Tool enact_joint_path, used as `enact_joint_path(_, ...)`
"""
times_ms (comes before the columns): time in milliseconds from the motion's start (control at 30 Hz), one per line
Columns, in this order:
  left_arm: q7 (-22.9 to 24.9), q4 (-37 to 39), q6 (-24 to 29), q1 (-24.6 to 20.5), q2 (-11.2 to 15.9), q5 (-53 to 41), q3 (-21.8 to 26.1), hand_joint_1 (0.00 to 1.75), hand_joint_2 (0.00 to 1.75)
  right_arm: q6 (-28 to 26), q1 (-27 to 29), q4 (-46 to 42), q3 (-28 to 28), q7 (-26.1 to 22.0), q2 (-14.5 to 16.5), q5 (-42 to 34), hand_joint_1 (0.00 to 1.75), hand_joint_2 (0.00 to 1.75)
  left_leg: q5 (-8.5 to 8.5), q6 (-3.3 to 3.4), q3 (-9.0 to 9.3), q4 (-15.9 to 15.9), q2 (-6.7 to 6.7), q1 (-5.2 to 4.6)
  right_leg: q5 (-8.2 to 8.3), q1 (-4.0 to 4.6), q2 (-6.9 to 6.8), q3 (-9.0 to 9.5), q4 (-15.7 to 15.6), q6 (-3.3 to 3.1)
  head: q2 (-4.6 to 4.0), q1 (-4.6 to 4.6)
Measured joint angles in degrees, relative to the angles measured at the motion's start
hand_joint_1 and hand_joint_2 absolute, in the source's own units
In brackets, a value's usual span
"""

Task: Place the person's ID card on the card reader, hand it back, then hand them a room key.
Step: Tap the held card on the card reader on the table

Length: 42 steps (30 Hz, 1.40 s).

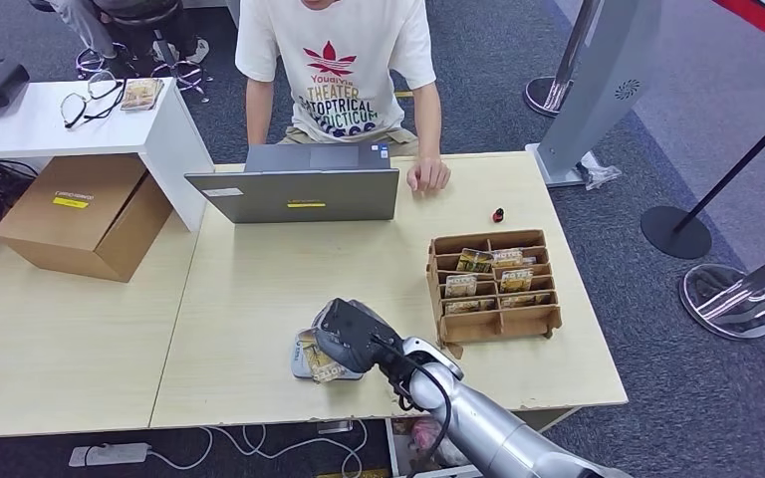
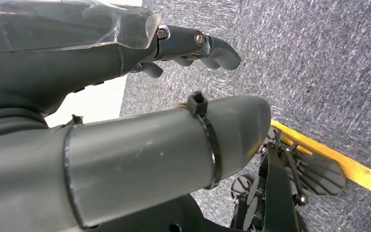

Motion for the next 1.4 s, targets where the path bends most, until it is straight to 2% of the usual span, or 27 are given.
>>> enact_joint_path(133, -0.01, 0.0, 0.08, 0.05, -0.02, 0.58, 0.0, 0.0, 0.0, 0.23, -2.44, 5.71, 0.96, -0.01, 1.08, -0.92, 1.75, 1.75, 0.0, -0.01, 0.0, 0.0, 0.0, 0.0, 0.0, 0.0, 0.0, 0.0, 0.0, 0.0, 0.0, -0.01)
enact_joint_path(367, 0.0, 0.0, 0.03, 0.07, 0.03, 0.6, 0.0, 0.0, 0.0, -0.26, -4.47, 10.48, 1.0, -0.24, 1.54, -1.79, 1.75, 1.75, 0.01, -0.01, 0.0, 0.0, 0.0, 0.0, 0.0, 0.0, 0.0, 0.0, 0.0, 0.0, 0.0, -0.01)
enact_joint_path(1400, 0.0, 0.0, -0.87, 0.08, 0.22, 0.44, -0.22, 0.0, 0.0, 0.63, -5.14, 19.87, 0.69, 0.04, 1.6, -2.14, 1.75, 1.75, 0.01, -0.01, 0.03, 0.0, 0.01, 0.0, 0.0, 0.0, 0.02, 0.0, 0.0, 0.0, 0.0, -0.01)
